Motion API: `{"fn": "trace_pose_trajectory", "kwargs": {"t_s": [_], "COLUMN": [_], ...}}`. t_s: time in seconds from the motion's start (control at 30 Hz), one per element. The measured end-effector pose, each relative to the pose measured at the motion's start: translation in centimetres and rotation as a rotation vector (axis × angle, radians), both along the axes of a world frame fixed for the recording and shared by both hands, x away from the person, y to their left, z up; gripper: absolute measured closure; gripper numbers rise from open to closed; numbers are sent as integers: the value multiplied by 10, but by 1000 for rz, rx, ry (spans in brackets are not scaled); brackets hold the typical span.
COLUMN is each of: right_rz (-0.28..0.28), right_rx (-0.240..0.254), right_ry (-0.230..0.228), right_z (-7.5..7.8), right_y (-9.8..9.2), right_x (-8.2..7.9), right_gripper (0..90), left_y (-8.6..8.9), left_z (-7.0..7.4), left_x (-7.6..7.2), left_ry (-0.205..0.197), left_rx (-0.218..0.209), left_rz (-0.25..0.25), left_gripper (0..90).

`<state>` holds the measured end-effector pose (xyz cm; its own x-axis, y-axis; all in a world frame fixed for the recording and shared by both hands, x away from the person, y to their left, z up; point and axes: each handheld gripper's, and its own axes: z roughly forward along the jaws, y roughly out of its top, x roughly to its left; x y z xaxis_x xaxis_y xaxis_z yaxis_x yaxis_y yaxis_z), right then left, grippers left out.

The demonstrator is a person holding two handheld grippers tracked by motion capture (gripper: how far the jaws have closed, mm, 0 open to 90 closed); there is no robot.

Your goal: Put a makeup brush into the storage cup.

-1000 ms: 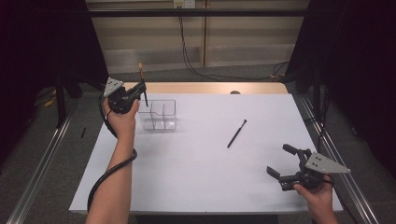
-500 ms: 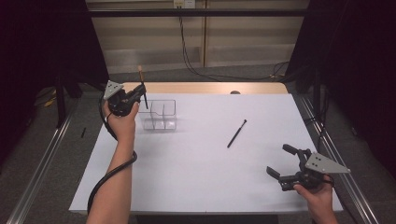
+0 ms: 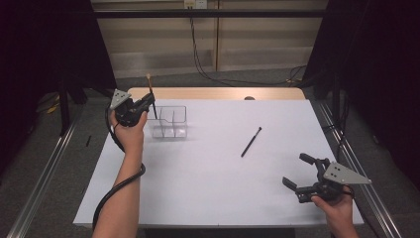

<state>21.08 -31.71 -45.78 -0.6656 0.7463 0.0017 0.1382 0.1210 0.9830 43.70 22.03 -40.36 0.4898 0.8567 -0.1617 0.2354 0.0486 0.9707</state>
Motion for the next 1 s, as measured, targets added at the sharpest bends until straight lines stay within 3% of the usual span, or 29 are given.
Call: {"fn": "trace_pose_trajectory", "kwargs": {"t_s": [0.3, 1.0], "right_rz": [1, 3], "right_rx": [-1, -4], "right_ry": [0, -3], "right_z": [0, 0], "right_y": [0, 1], "right_x": [0, 0], "right_gripper": [0, 0], "left_y": [1, -2], "left_z": [-3, -12], "left_x": [-2, -5], "left_ry": [5, 20], "left_rx": [-14, 0], "left_rz": [-1, -9], "left_gripper": [836, 835]}}
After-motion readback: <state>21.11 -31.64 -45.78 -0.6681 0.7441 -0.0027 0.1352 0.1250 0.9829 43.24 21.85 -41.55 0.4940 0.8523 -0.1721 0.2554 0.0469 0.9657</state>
